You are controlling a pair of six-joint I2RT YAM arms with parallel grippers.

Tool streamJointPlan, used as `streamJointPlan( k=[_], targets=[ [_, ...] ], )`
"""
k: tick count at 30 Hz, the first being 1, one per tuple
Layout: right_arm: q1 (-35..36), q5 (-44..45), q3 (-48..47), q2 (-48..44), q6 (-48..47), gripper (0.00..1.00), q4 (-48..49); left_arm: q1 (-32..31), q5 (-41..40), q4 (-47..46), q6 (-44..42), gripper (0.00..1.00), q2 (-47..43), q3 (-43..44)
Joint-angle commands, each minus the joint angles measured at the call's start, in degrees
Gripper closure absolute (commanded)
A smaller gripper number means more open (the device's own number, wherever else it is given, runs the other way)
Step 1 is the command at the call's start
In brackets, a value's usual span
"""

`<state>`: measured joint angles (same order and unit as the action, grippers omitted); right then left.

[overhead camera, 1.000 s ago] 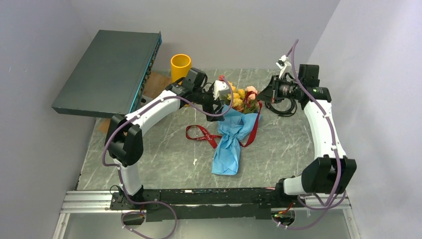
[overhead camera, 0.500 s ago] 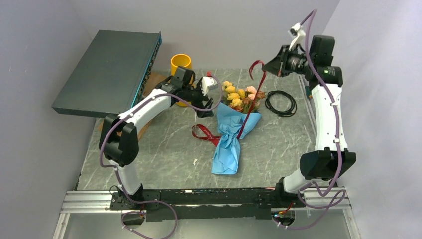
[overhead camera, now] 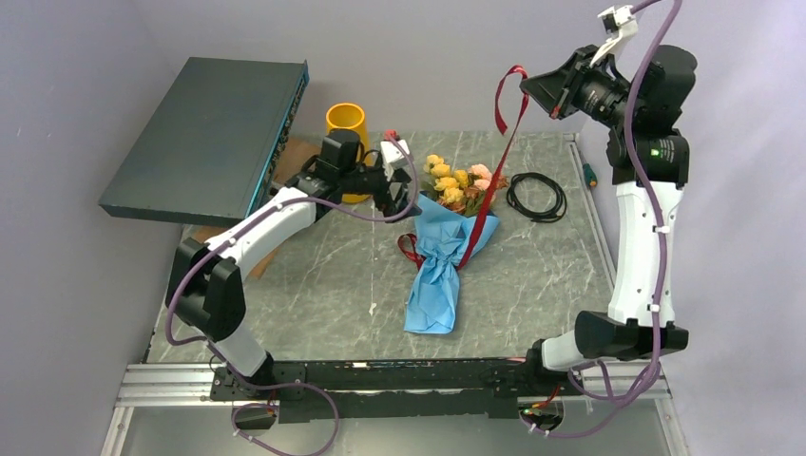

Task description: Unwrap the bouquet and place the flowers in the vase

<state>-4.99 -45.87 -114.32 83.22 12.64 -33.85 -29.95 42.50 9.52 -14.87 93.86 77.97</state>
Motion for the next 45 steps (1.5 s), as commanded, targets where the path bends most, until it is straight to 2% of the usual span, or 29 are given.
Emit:
streamJointPlan(
  k=[1,7,12,17,21,24,27,28,32,38,39,43,45],
  targets=[
    [-0.4,1.4,-1.9,-3.3,2.9,1.0,6.0,-5.5,2.3,-9.9,5.4,0.01,-0.7,1.9],
    [-0.4,1.2,-1.6,-4.9,4.4,1.0,7.7,-12.0,-2.6,-18.2,11.2,0.03,6.1,7.2],
    [-0.4,0.2,1.3,-6.1,10.5,1.0,11.7,-14.9,-5.2,-24.7,14.5,0.02,11.9,10.4],
    [-0.4,0.6,2.3,-6.8,11.6,1.0,11.3,-16.8,-5.2,-28.1,18.2,0.11,16.1,13.7],
    [-0.8,2.0,5.4,-8.1,10.6,1.0,10.7,-18.3,-4.0,-29.4,21.3,0.3,18.7,17.4],
    [-1.6,2.3,7.2,-8.5,10.7,1.0,10.3,-18.8,-3.5,-29.3,23.5,0.6,19.8,20.3],
    [-2.7,4.0,8.4,-8.4,8.1,1.0,7.2,-18.8,-5.6,-27.6,22.8,0.94,18.5,20.6],
    [-3.0,4.9,8.9,-8.4,6.8,1.0,5.5,-18.8,-6.3,-27.4,22.1,1.0,17.6,20.2],
    [-4.1,6.1,17.1,-11.2,2.5,1.0,3.2,-18.7,-7.5,-26.6,19.4,1.0,13.7,19.1],
    [-4.2,3.5,30.0,-16.3,-1.4,1.0,1.8,-18.3,-7.3,-21.5,17.1,1.0,12.1,23.4],
    [-4.2,3.0,31.5,-17.0,-1.6,0.95,1.7,-18.1,-7.2,-20.7,17.1,1.0,12.1,24.4],
    [-4.3,0.7,35.4,-19.3,-2.6,0.38,1.0,-17.4,-7.6,-13.9,16.4,1.0,13.8,31.9],
    [-4.2,0.2,36.1,-20.4,-3.5,0.19,1.0,-16.5,-6.4,-11.2,16.6,1.0,14.8,35.5]
  ],
)
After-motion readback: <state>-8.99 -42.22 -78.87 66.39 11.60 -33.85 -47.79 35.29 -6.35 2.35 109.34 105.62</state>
